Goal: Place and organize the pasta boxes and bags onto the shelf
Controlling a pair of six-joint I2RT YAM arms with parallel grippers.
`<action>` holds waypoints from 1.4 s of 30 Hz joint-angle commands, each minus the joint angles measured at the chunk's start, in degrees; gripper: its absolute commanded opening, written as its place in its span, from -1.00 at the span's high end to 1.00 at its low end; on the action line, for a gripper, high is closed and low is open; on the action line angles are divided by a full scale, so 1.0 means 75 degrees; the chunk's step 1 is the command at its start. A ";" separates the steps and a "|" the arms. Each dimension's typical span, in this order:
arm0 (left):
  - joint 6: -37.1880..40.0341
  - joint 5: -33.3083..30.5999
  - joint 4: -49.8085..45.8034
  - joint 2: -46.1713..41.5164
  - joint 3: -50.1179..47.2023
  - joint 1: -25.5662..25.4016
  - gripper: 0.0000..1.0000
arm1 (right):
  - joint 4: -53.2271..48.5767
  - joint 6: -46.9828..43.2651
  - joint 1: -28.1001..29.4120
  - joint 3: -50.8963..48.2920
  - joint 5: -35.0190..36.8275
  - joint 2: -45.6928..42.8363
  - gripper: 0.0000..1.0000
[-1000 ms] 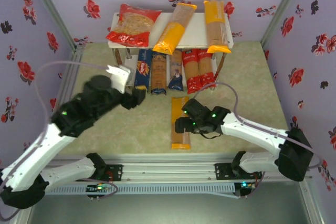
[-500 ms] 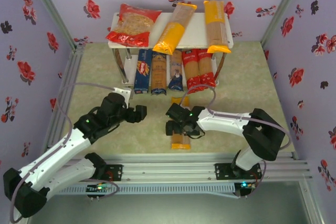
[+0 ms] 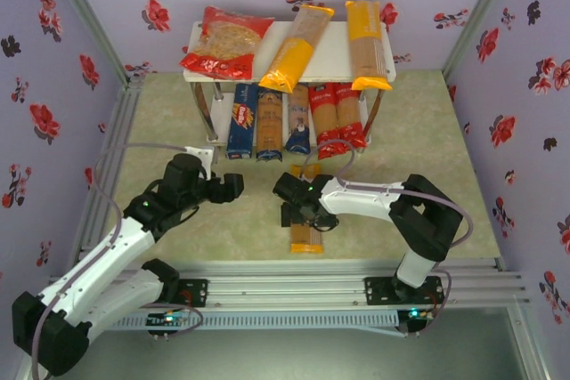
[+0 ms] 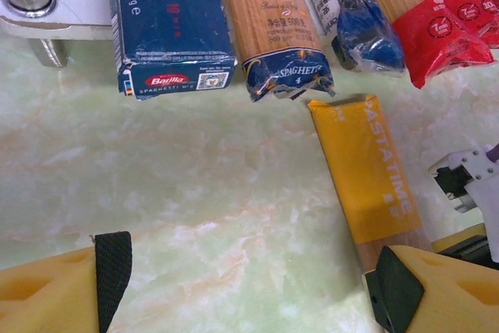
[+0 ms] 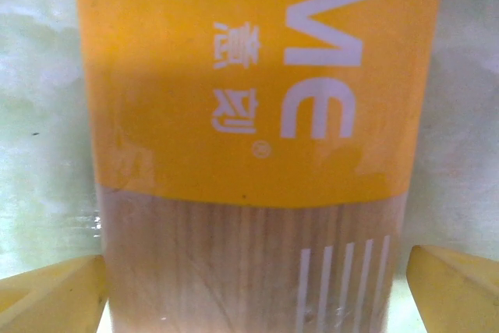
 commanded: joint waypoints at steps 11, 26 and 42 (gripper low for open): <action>-0.0154 0.0797 0.0956 0.0439 -0.0250 0.0522 -0.71 | 0.0184 -0.0065 -0.0068 -0.0089 -0.0607 0.0001 -0.24; -0.0216 0.1115 0.1443 0.0778 -0.0188 0.0798 -0.67 | -0.0579 -0.0342 0.0138 0.0164 -0.0482 -0.1732 1.00; 0.0104 0.1157 0.0955 0.1182 0.0765 0.1190 -0.65 | -0.2836 -0.1696 0.0513 0.2421 0.0324 -0.4873 1.00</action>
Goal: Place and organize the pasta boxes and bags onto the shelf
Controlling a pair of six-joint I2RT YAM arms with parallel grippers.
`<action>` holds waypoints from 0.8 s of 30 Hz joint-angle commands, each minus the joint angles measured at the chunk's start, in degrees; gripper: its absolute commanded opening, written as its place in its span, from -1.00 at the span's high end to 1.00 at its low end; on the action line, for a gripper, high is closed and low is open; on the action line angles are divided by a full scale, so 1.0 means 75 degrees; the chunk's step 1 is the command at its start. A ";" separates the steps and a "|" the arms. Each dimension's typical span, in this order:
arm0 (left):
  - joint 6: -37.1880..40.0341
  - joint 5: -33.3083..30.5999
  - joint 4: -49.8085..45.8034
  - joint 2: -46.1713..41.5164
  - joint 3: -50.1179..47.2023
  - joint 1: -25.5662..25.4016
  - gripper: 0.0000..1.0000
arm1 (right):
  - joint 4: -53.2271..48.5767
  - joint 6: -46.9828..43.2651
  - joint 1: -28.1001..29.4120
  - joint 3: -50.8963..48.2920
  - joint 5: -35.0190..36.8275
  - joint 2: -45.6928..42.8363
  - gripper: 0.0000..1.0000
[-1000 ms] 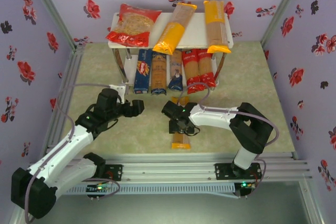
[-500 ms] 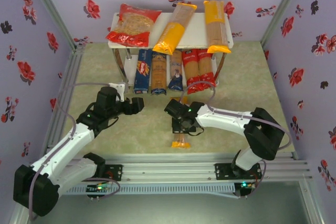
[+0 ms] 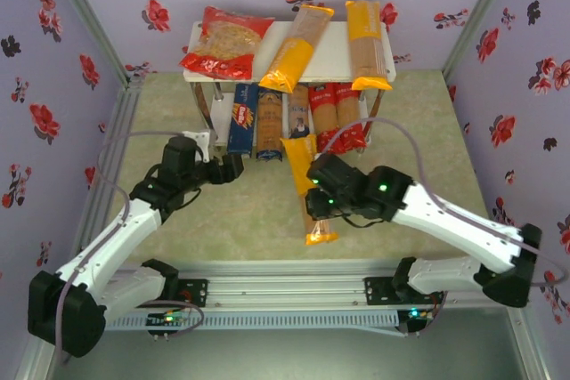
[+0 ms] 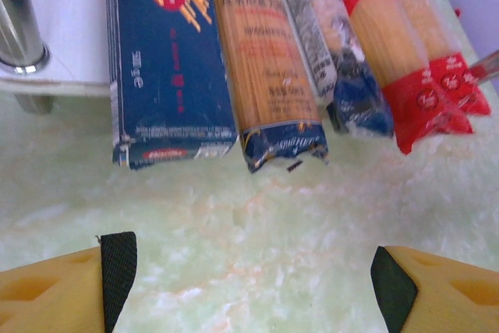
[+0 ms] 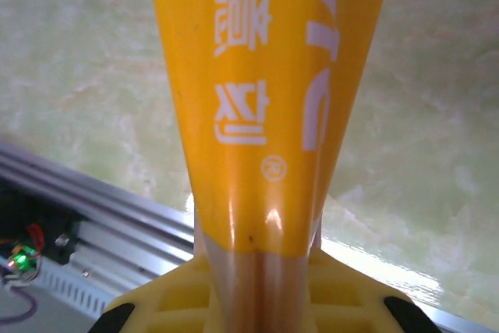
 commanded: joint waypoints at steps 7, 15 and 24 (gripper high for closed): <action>0.0307 0.0077 -0.0428 -0.0018 0.0562 0.0204 -0.64 | 0.0704 -0.1406 0.0025 0.1853 0.1827 -0.1320 1.00; 0.0468 0.0094 -0.0686 -0.0056 0.0976 0.0271 -0.65 | 0.1039 -0.3692 -0.0148 0.5128 0.3409 0.0429 1.00; 0.0702 0.0099 -0.1194 -0.0123 0.1297 0.0338 -0.65 | -0.0081 -0.4726 -0.1692 0.9076 0.3910 0.3444 1.00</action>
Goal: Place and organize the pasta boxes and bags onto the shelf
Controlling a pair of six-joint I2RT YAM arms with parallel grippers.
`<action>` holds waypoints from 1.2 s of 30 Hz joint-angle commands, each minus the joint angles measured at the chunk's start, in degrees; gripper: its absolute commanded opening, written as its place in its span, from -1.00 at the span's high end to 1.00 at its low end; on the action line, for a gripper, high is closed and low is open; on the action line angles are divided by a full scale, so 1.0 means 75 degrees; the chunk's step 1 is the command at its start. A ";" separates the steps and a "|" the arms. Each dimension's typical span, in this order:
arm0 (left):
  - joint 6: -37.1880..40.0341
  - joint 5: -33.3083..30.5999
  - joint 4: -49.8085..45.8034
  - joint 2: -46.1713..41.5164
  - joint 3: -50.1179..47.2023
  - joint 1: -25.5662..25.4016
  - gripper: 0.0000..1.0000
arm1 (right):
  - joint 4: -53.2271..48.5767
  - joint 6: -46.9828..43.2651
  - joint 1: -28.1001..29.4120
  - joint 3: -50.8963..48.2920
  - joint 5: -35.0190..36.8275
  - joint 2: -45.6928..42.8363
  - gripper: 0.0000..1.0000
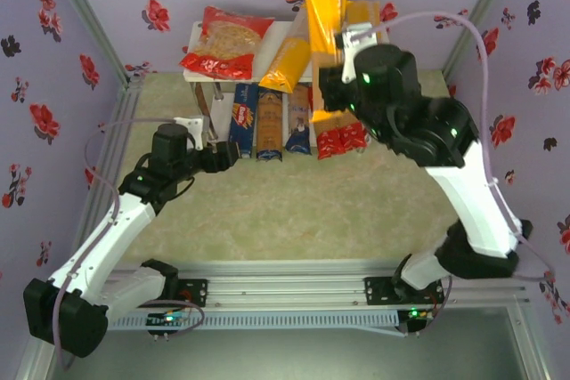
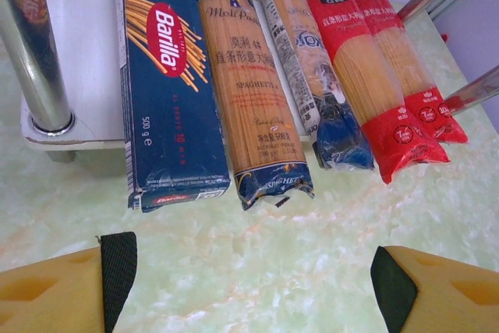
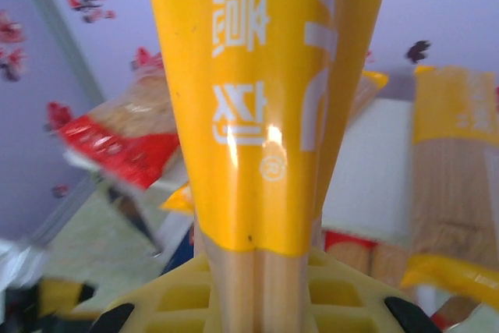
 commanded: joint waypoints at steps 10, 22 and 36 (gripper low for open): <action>0.0540 0.0111 -0.0972 -0.0205 0.0534 0.0312 -0.66 | 0.0203 -0.0634 -0.1776 0.2299 0.0170 0.2270 1.00; 0.0644 0.0122 -0.1192 -0.0193 0.0587 0.0563 -0.67 | 0.0571 0.0130 -0.2537 0.2567 -0.0384 0.3205 1.00; 0.0705 0.0191 -0.1234 -0.0146 0.0472 0.0770 -0.68 | 0.0367 0.1163 -0.2643 0.2770 -0.1341 0.3828 1.00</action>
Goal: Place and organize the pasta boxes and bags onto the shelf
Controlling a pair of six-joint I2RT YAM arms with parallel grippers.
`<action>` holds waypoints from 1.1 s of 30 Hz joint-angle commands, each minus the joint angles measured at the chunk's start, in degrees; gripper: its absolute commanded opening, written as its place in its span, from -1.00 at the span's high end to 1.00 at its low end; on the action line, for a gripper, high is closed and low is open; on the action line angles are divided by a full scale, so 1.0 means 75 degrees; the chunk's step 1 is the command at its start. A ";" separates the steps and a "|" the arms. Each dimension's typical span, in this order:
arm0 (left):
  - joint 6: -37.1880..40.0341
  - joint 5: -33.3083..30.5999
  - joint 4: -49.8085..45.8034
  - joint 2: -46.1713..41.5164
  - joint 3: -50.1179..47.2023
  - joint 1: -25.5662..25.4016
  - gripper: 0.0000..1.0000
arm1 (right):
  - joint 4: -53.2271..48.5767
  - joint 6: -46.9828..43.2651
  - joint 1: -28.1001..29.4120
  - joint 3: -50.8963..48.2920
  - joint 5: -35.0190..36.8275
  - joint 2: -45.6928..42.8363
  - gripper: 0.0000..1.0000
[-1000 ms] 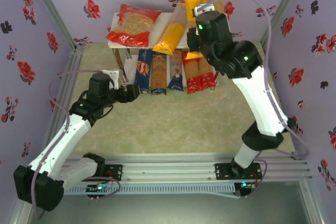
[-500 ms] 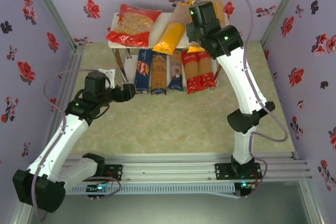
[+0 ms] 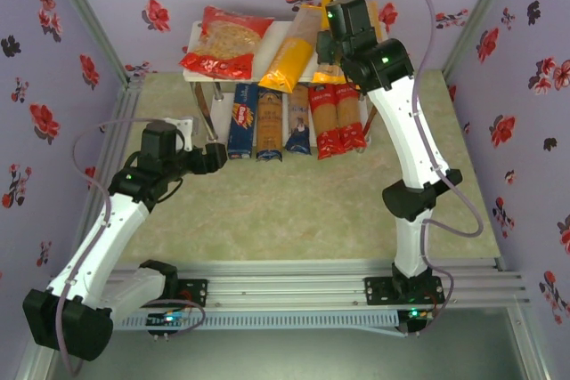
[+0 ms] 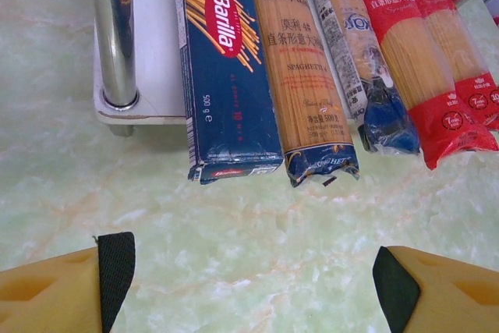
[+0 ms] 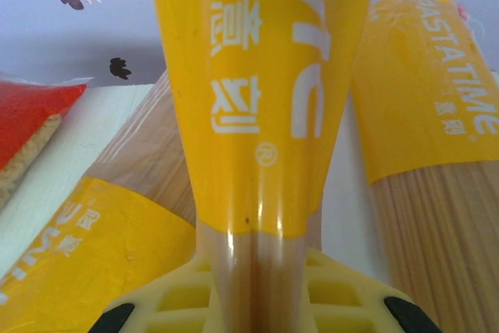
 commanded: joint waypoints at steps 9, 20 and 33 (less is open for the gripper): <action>0.0224 0.0220 -0.0045 0.0041 0.0051 0.0179 -0.68 | 0.0680 0.0713 -0.0089 0.0214 -0.0360 0.0783 1.00; 0.0212 0.0318 0.0019 0.0140 -0.0030 0.0288 -0.69 | 0.0071 0.0867 -0.0182 0.0238 -0.1111 0.1062 1.00; 0.0142 0.0389 0.0059 0.0206 -0.0055 0.0298 -0.68 | 0.0570 0.1129 -0.0181 0.0230 -0.2953 0.1445 1.00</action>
